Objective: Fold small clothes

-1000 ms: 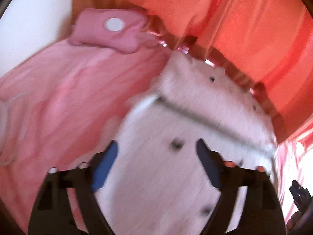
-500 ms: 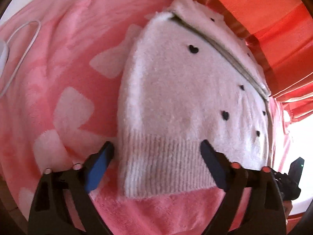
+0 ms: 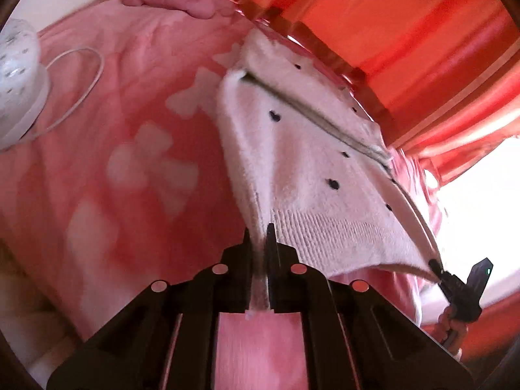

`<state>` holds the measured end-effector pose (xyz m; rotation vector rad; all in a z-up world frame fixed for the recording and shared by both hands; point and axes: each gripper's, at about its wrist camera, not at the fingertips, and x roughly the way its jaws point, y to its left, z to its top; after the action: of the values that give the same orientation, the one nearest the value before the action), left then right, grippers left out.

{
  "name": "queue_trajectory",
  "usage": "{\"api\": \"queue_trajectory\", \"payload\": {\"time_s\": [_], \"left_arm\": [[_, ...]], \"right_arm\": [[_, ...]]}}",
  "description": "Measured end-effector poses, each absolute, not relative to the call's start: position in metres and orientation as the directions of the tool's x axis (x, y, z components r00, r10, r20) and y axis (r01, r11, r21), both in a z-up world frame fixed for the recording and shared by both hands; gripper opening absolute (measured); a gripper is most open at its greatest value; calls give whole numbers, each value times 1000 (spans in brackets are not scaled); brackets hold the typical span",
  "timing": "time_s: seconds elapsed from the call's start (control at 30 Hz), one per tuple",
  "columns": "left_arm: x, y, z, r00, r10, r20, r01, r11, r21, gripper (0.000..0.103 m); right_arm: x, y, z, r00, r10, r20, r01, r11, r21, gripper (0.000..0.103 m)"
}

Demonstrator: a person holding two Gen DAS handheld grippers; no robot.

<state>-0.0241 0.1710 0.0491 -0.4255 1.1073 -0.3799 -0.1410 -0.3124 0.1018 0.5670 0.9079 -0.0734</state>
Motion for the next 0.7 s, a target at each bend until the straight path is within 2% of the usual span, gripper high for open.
{"api": "queue_trajectory", "payload": {"time_s": [0.2,0.33,0.5,0.6,0.7], "left_arm": [[-117,180,43,312,-534,-786,77,839,-539,6],[-138,180,79,372,-566,-735,93,811,-577,6],[-75,156,149,579,-523,-626,234,842,-486,6],[-1,137,154,651,-476,-591,230,866,-444,6],[73,119,137,676,-433,-596,173,880,-442,6]], "right_arm": [[-222,-262,101,524,146,-839,283,899,334,6],[-238,-251,137,579,170,-797,221,909,354,6],[-192,-294,190,781,134,-610,161,900,404,7],[-124,-334,193,848,103,-520,171,875,454,7],[-49,-363,172,864,99,-495,212,818,534,7]]}}
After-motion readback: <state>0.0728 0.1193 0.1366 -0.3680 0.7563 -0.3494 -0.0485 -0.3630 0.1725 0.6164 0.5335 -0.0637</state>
